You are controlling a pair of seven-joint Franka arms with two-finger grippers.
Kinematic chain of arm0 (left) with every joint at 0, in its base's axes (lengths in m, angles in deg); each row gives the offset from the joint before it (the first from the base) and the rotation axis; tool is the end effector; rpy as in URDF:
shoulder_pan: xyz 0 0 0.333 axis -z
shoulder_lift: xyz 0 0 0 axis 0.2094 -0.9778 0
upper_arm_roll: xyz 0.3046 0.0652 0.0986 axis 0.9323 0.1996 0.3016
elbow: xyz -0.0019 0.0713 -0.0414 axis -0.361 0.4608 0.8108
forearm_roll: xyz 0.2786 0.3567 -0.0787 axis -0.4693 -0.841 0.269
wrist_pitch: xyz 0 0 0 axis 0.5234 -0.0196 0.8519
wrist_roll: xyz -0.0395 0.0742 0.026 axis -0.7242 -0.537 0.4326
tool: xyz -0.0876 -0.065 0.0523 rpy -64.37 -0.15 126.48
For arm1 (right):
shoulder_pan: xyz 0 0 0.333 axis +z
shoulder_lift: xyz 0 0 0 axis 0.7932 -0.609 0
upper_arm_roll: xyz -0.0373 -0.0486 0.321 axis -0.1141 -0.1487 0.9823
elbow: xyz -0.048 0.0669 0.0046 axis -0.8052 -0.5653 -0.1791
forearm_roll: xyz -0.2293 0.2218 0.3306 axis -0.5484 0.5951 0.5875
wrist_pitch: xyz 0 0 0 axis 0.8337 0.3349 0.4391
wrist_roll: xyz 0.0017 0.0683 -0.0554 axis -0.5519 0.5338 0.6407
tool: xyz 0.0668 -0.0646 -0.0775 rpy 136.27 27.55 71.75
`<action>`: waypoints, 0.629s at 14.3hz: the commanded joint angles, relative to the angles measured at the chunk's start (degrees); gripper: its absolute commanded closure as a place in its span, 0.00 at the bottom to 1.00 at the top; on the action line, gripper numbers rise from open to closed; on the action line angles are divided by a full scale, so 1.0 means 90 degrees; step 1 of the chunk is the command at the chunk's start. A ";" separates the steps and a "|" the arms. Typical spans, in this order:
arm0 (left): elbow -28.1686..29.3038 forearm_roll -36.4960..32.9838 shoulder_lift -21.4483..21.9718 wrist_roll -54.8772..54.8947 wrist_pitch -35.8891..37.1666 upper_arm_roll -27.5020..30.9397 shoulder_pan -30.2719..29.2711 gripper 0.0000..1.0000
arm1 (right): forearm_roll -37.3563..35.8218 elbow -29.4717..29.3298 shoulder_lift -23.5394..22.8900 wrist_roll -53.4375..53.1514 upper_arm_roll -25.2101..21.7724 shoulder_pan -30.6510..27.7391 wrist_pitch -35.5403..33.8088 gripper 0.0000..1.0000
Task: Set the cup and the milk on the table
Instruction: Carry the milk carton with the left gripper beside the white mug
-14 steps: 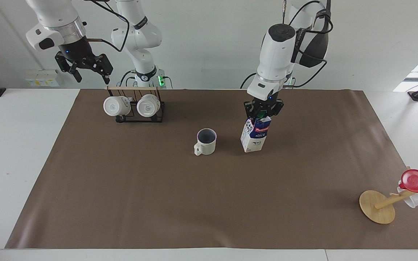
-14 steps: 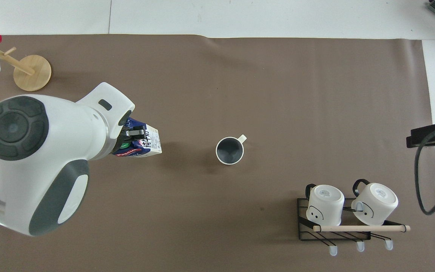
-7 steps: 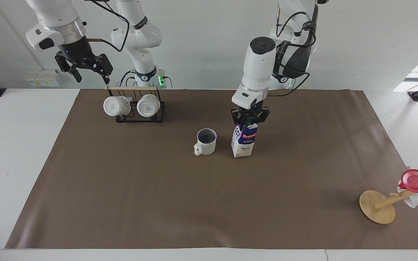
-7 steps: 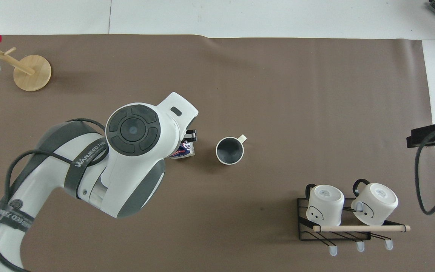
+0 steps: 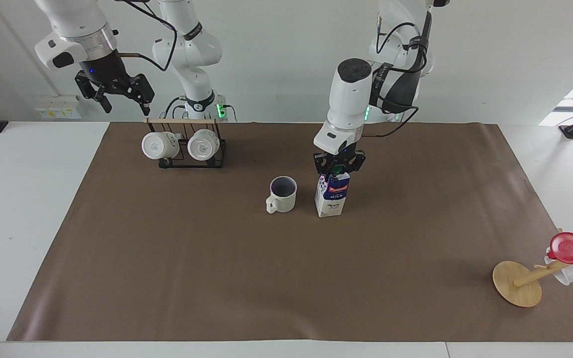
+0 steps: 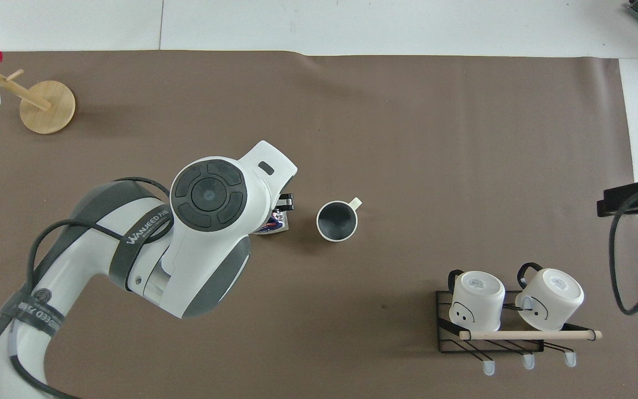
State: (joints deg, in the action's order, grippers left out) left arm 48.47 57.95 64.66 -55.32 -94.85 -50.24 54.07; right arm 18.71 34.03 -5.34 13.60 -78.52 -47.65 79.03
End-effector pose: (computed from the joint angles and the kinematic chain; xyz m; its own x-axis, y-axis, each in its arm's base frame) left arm 0.5551 -0.3738 0.4203 0.9942 0.0198 0.1056 0.0195 -0.9998 0.0044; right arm 0.5792 -0.0141 0.6634 0.9953 -0.0941 -0.0244 -0.0937 -0.9955 0.0162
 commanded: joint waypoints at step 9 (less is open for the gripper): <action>-0.0973 -0.0002 0.0542 0.0046 0.1876 0.0212 -0.0006 0.00 | 0.0034 0.0072 0.0057 0.0077 0.0011 -0.0098 -0.0021 0.00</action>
State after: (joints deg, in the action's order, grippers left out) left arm 41.08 57.96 67.82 -55.67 -81.71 -48.82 54.39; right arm 18.71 34.12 -5.34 13.60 -78.64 -47.67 79.03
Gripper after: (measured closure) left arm 0.000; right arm 0.000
